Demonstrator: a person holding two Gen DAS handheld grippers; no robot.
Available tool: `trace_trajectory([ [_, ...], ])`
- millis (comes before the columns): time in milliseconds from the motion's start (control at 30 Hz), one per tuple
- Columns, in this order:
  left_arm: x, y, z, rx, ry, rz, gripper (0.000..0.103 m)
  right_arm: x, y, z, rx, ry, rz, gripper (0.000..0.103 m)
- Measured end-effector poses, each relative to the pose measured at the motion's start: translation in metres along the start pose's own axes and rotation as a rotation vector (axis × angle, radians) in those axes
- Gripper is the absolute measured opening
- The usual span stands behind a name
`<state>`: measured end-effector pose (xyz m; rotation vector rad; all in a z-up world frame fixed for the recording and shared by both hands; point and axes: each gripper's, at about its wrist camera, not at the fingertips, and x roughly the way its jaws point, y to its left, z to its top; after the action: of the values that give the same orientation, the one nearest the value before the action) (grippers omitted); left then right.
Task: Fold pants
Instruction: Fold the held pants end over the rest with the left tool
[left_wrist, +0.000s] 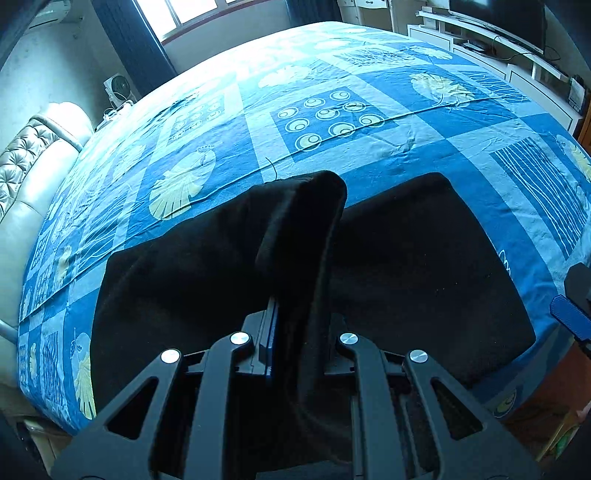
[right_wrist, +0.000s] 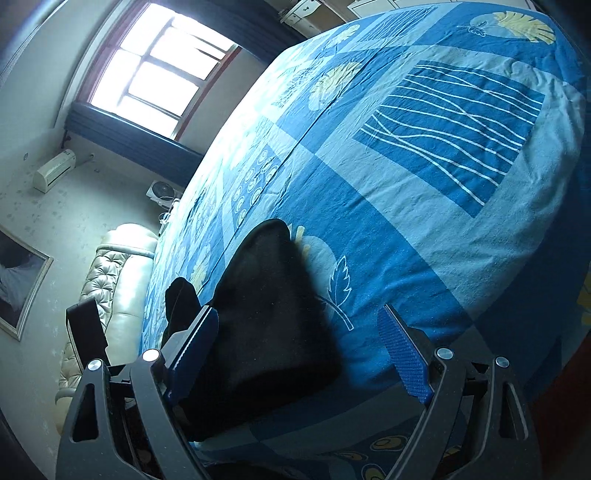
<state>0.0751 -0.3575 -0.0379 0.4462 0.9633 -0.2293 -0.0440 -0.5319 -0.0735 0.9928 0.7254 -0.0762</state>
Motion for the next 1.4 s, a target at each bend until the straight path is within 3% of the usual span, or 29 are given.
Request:
trace_trajectory([
  [500,0.007,-0.012,-0.003,0.029,-0.009,0.039,0.015,0.005,-0.021,0.0,0.036,0.014,-0.01,0.087],
  [600,0.005,-0.013,-0.003,0.033,-0.011,0.03,0.019,0.002,-0.019,0.0,0.033,0.01,-0.019,0.087],
  [700,-0.01,-0.021,-0.003,0.055,-0.046,-0.02,0.032,-0.002,-0.017,0.002,0.027,0.001,-0.025,0.087],
  [767,-0.029,-0.03,-0.006,0.084,-0.101,-0.059,0.071,-0.01,-0.016,0.005,0.017,-0.013,-0.029,0.087],
  [800,-0.042,-0.033,-0.009,0.096,-0.142,-0.076,0.079,-0.013,-0.015,0.006,0.011,-0.02,-0.03,0.087],
  [833,-0.055,-0.034,-0.013,0.104,-0.183,-0.096,0.086,-0.017,-0.013,0.008,0.003,-0.023,-0.028,0.087],
  [900,-0.076,-0.029,-0.024,0.115,-0.241,-0.142,0.09,-0.024,-0.008,0.011,-0.008,-0.03,-0.015,0.087],
  [1067,-0.1,0.025,-0.05,0.007,-0.263,-0.211,0.095,-0.021,0.022,0.01,-0.054,0.043,0.123,0.087],
  [1233,-0.092,0.114,-0.073,-0.182,-0.217,-0.177,0.095,0.02,0.07,-0.008,-0.168,0.22,0.279,0.087],
  [1400,-0.085,0.188,-0.098,-0.314,-0.194,-0.084,0.095,0.074,0.092,-0.018,-0.239,0.331,0.132,0.088],
])
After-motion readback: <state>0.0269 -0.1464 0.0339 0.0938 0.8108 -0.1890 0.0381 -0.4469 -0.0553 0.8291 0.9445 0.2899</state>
